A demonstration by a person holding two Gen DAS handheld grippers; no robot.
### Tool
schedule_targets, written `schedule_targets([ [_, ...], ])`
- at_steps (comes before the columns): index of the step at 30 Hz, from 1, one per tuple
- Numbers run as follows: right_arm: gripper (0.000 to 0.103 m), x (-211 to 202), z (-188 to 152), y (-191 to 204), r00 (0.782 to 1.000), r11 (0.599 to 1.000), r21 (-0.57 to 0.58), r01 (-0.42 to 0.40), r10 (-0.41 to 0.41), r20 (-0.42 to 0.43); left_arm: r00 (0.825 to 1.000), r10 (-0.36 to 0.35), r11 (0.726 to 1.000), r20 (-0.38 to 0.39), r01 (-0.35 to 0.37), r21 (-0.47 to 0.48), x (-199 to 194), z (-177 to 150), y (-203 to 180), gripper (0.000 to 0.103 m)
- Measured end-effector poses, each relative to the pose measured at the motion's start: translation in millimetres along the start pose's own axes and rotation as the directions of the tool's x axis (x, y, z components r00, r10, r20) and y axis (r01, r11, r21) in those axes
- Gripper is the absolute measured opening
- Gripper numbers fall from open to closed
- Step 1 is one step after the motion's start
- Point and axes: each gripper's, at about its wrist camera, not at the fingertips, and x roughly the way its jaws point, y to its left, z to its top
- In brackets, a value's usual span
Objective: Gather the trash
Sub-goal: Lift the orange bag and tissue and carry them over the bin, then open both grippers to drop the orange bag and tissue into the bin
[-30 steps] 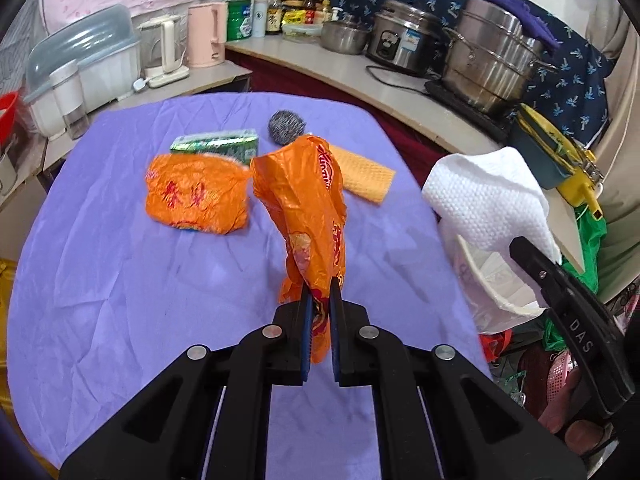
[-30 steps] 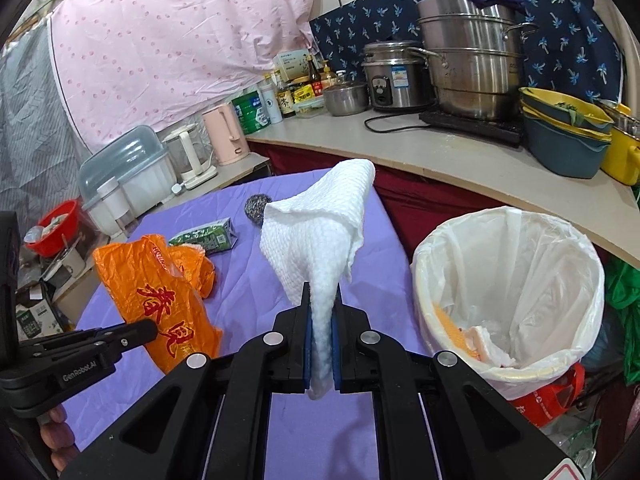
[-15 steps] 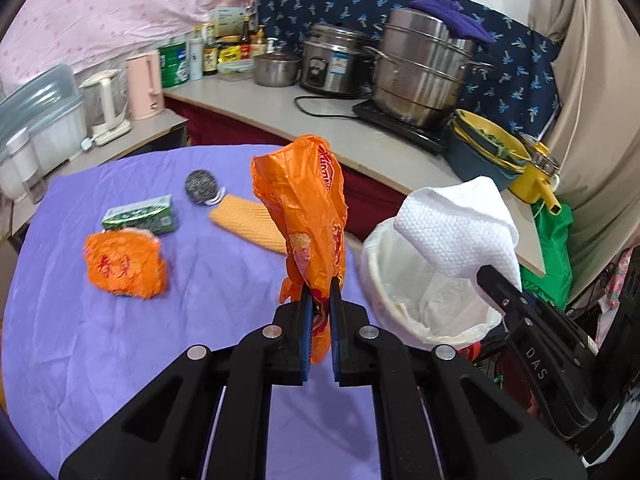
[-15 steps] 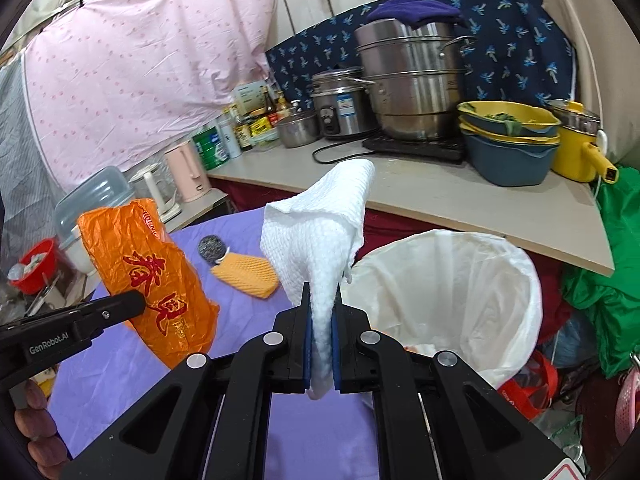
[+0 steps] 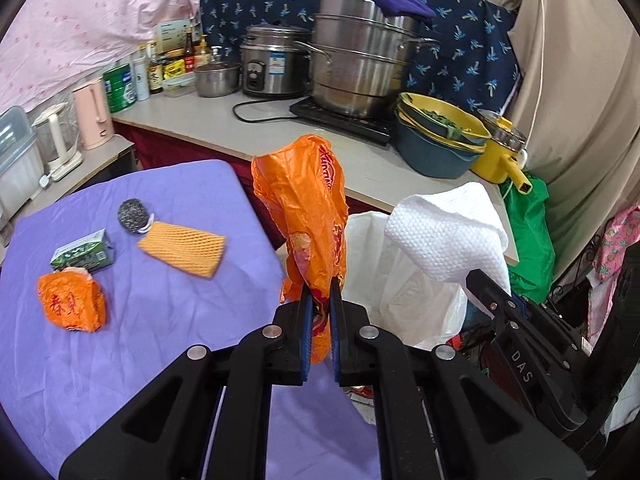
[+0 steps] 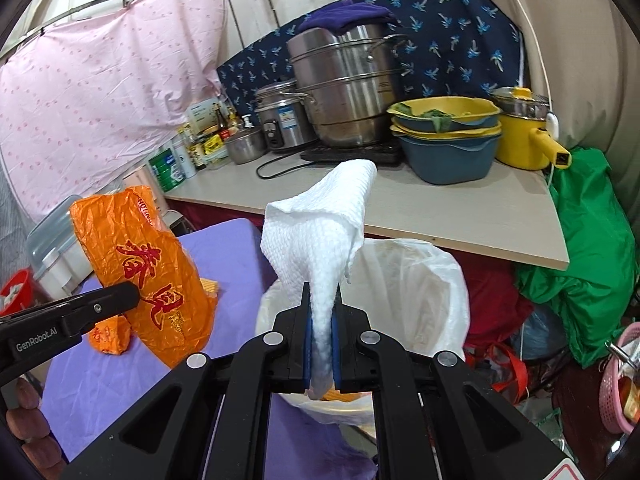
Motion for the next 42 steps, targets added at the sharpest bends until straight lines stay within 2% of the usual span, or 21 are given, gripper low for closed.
schedule_targets([
  [13,0.007,28,-9,-37,0.998,0.998,0.046,0.033,-0.03,-0.055,0.997,-0.018,0.998,-0.072,0.023,0.061,54,3,-40,0.007],
  [32,0.01,60,-15,-56,0.995,0.995,0.08,0.054,-0.047,-0.092,0.991,-0.024,0.998,-0.131,0.033,0.061,100,4,-50,0.009],
  [33,0.01,60,-16,-56,0.995,0.995,0.082,0.057,-0.05,-0.09,0.991,-0.021,0.998,-0.133,0.029,0.061,101,4,-50,0.011],
  [35,0.012,61,-15,-55,0.995,0.995,0.082,0.058,-0.05,-0.092,0.991,-0.012,0.998,-0.131,0.019,0.054,102,4,-48,0.028],
  [36,0.014,61,-15,-55,0.995,0.995,0.083,0.059,-0.051,-0.089,0.993,-0.009,0.999,-0.121,0.015,0.048,101,4,-47,0.032],
  [37,0.022,60,-15,-55,0.995,0.995,0.085,0.058,-0.051,-0.086,0.994,-0.004,0.999,-0.112,0.01,0.047,99,4,-46,0.037],
  [38,0.028,59,-14,-54,0.996,0.995,0.086,0.056,-0.05,-0.078,0.995,0.001,0.999,-0.104,0.004,0.048,97,4,-46,0.039],
  [42,0.033,54,-10,-50,0.997,0.995,0.086,0.05,-0.045,-0.06,0.995,0.011,0.999,-0.1,-0.006,0.043,94,6,-42,0.039],
])
